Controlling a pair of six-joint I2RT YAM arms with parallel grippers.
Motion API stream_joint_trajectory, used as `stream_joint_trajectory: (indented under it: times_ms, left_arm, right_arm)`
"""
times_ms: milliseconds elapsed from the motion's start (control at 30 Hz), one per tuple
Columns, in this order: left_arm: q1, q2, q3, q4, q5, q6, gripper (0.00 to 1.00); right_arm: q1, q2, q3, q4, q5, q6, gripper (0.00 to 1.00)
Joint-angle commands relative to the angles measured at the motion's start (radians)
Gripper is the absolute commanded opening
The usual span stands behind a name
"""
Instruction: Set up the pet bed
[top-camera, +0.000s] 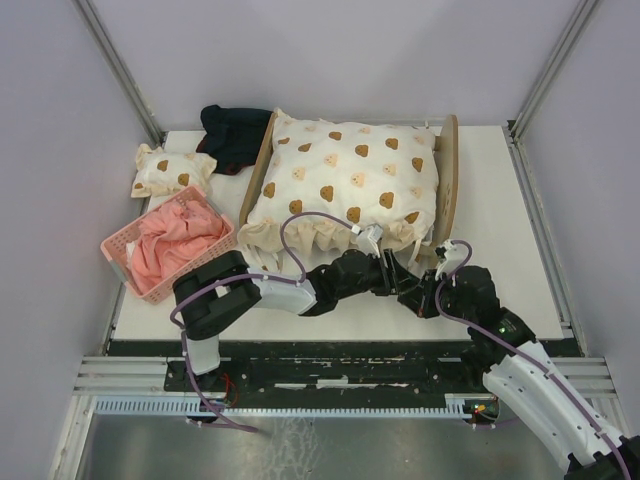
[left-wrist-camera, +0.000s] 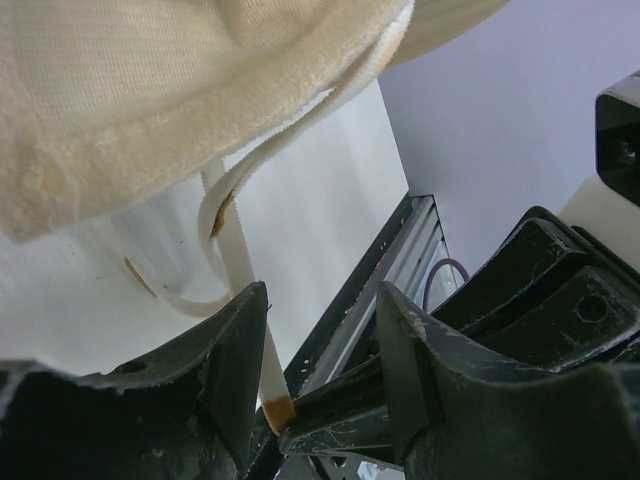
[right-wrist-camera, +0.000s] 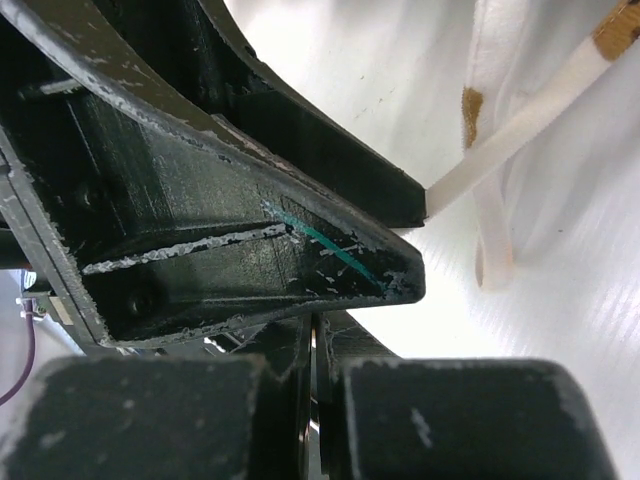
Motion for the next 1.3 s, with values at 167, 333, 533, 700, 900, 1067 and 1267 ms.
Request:
stream_joint_trajectory:
  times_ms: [167, 333, 533, 700, 900, 1067, 1267]
  left_arm:
    - [-0.026, 0.009, 0.042, -0.069, 0.020, -0.024, 0.55]
    - [-0.024, -0.037, 0.012, -0.116, -0.045, 0.010, 0.56]
    - [-0.024, -0.038, 0.027, -0.138, -0.039, 0.005, 0.57]
    - [-0.024, 0.000, -0.009, -0.005, 0.037, -0.113, 0.55]
    - [-0.022, 0.000, -0.021, -0.002, 0.021, -0.102, 0.51]
    - [-0.018, -0.116, -0.054, -0.101, -0.127, -0.041, 0.53]
    - [-0.021, -0.180, -0.037, -0.176, -0.172, 0.012, 0.54]
  right_arm:
    - [0.003, 0.002, -0.003, 0.041, 0.004, -0.011, 0.02]
    - [0.003, -0.003, -0.006, 0.042, 0.001, -0.010, 0.02]
    - [0.005, -0.003, -0.007, 0.045, 0.000, -0.011, 0.02]
    - [0.005, 0.000, -0.010, 0.049, 0.004, -0.013, 0.02]
    - [0.006, 0.008, -0.007, 0.037, 0.013, -0.004, 0.02]
    - [0.007, -0.029, 0.010, -0.041, 0.086, 0.040, 0.02]
    - [0.007, -0.081, 0.059, -0.169, 0.180, 0.085, 0.02]
